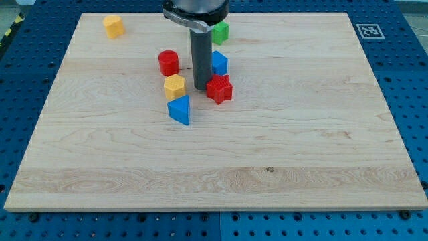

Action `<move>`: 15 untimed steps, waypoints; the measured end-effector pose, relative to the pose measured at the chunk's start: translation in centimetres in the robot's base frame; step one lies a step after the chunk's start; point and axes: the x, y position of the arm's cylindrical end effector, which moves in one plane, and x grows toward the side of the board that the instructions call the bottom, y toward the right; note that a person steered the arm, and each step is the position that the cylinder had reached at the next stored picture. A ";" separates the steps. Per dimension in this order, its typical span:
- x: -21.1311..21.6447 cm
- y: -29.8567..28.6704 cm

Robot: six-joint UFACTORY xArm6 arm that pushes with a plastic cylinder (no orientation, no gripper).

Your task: Push the yellow hexagon towards the yellow heart

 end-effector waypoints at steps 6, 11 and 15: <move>2.4 -3.1; 2.7 -6.1; 1.2 -7.3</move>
